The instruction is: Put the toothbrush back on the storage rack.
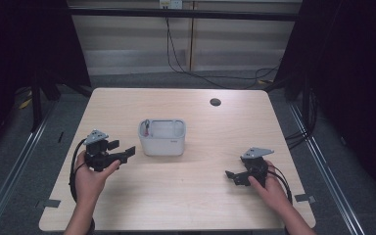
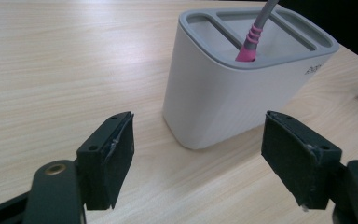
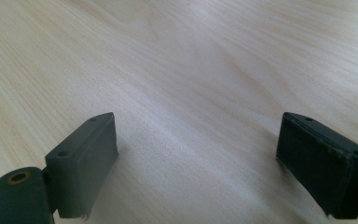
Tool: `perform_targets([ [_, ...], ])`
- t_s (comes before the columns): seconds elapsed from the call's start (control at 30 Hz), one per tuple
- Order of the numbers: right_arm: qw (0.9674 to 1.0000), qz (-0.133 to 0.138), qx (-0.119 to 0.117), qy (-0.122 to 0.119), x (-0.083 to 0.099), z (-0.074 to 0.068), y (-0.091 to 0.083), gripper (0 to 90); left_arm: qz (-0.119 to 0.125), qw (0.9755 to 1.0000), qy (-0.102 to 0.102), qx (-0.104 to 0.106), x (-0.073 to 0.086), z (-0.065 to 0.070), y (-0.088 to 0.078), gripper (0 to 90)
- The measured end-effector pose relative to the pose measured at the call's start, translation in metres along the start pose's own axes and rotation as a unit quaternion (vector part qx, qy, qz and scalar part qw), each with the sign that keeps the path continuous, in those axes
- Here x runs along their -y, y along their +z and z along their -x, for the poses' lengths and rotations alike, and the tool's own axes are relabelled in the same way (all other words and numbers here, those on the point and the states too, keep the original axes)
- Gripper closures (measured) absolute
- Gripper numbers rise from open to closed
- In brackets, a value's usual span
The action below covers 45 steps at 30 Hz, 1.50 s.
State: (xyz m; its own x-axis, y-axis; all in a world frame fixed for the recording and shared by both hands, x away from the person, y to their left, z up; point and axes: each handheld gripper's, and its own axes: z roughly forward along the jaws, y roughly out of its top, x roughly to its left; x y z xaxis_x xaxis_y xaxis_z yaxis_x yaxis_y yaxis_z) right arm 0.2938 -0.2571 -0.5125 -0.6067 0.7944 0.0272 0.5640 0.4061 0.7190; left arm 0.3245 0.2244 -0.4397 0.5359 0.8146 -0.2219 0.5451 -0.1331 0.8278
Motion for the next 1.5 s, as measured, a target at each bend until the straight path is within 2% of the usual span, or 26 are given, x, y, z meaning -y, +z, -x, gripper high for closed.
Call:
perform_targets([
  [0.8, 1.0, 0.0, 0.0, 0.0, 0.0, 0.0, 0.0, 11.7, -0.028, 0.9996, 0.001, -0.005, 0.019, -0.01, 0.002, 23.5],
  [1.13, 1.0, 0.0, 0.0, 0.0, 0.0, 0.0, 0.0, 11.7, -0.046, 0.9988, -0.004, -0.016, 0.029, -0.017, 0.006, 22.4],
  [1.17, 1.0, 0.0, 0.0, 0.0, 0.0, 0.0, 0.0, 11.7, -0.054, 0.9984, 0.0, -0.018, 0.031, -0.019, 0.005, 22.0],
  [1.33, 1.0, 0.0, 0.0, 0.0, 0.0, 0.0, 0.0, 11.7, -0.059, 0.998, 0.001, -0.022, 0.034, -0.021, 0.005, 21.8],
  [1.4, 1.0, 0.0, 0.0, 0.0, 0.0, 0.0, 0.0, 11.7, -0.07, 0.9972, 0.01, -0.026, 0.037, -0.023, 0.005, 21.8],
  [1.5, 1.0, 0.0, 0.0, 0.0, 0.0, 0.0, 0.0, 11.7, -0.074, 0.9967, 0.012, -0.03, 0.039, -0.024, 0.006, 21.6],
])
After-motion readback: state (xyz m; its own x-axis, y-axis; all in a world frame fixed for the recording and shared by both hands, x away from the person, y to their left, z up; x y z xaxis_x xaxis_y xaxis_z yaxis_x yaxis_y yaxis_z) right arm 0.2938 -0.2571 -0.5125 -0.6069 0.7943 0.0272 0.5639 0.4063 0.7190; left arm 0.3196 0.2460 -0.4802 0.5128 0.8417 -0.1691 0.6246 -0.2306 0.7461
